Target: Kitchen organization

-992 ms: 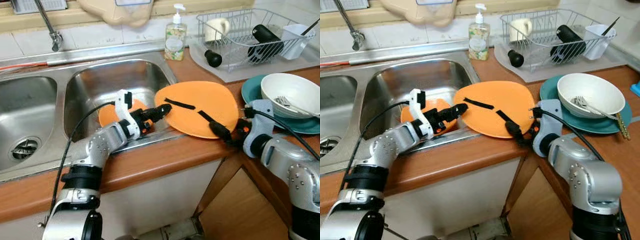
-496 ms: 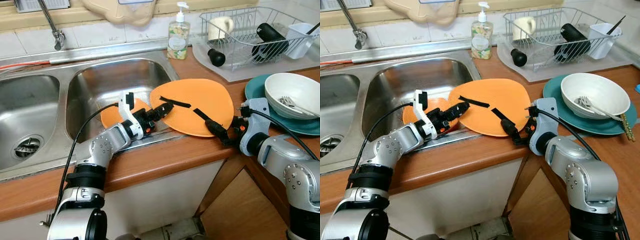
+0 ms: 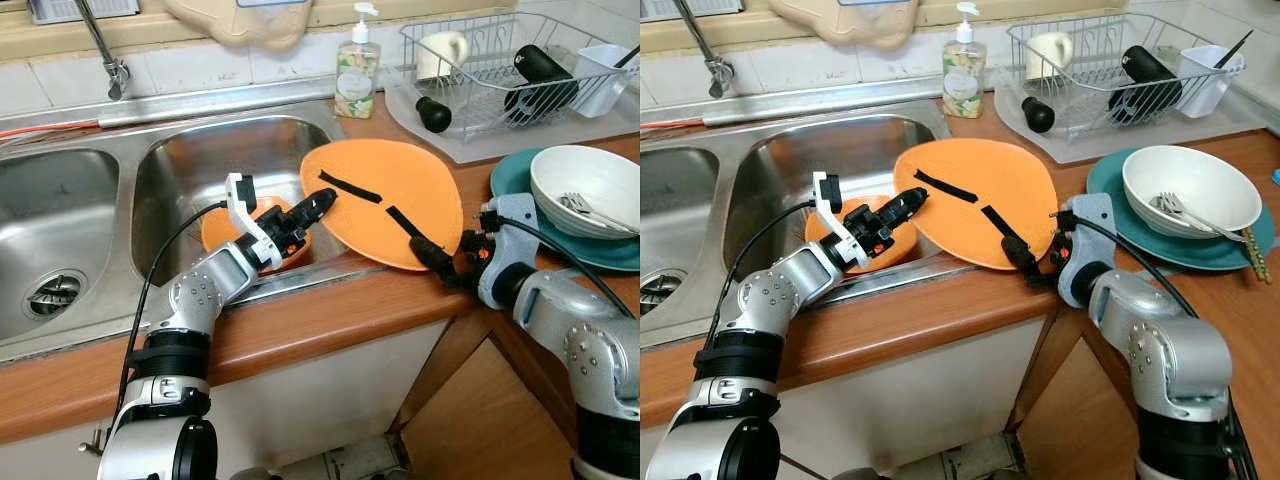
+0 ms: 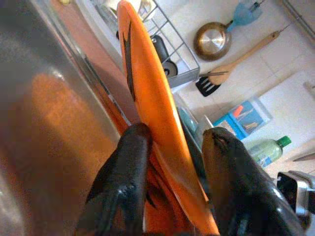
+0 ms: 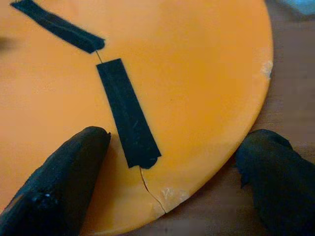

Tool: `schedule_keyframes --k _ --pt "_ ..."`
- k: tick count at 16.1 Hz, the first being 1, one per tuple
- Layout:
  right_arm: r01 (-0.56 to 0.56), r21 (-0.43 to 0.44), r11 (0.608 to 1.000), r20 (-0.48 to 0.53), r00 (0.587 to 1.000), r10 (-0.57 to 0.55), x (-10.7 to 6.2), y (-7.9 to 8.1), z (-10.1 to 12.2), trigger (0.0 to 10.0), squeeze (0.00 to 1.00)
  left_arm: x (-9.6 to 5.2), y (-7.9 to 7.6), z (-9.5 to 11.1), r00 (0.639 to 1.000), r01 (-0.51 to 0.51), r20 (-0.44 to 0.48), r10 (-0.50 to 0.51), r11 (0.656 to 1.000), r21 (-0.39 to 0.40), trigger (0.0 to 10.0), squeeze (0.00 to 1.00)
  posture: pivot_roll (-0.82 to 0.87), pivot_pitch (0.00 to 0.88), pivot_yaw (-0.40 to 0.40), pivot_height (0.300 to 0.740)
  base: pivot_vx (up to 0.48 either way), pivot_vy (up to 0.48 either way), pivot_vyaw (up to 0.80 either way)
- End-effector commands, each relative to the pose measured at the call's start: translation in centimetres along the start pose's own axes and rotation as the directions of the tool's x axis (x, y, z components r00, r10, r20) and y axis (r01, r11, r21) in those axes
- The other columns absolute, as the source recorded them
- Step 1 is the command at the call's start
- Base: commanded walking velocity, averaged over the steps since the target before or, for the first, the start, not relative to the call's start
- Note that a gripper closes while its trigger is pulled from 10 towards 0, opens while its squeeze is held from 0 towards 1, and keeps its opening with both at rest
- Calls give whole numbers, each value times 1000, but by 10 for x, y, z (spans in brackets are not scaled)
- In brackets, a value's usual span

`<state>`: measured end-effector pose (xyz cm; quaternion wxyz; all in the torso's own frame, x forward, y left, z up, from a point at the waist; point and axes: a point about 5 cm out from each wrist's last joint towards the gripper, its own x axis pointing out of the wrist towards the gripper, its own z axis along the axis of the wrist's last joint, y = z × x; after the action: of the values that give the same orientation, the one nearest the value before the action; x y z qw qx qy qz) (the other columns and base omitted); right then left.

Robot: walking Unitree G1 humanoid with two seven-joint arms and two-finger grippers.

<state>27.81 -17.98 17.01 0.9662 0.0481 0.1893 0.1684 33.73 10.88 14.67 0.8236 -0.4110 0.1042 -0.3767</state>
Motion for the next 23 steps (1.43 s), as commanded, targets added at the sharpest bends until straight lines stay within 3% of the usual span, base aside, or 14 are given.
schedule_keyframes --k 1,8,14,18,23 --pt "-11 -28 1000 47 999 13 0 3 10 10000 0 2 -7 4 999 46 20 -46 999 17 0 0 -83 0 51 740 0 0 0" --pt "-13 -56 998 92 996 18 -1 4 18 10000 0 -4 -9 12 996 24 80 -27 999 37 0 0 -83 0 47 740 0 0 0" --pt "-62 -97 993 147 986 76 3 14 36 10000 0 -26 -25 44 976 5 216 -28 994 105 0 0 -50 0 16 740 0 0 0" --pt "-133 -150 980 155 975 156 5 26 44 10000 0 -51 -17 66 914 -225 377 153 962 155 0 0 -42 0 4 740 0 0 0" --pt "-228 -265 937 70 965 255 6 41 35 10000 0 -76 3 85 800 -510 462 383 840 187 0 0 -31 0 -12 740 0 0 0"
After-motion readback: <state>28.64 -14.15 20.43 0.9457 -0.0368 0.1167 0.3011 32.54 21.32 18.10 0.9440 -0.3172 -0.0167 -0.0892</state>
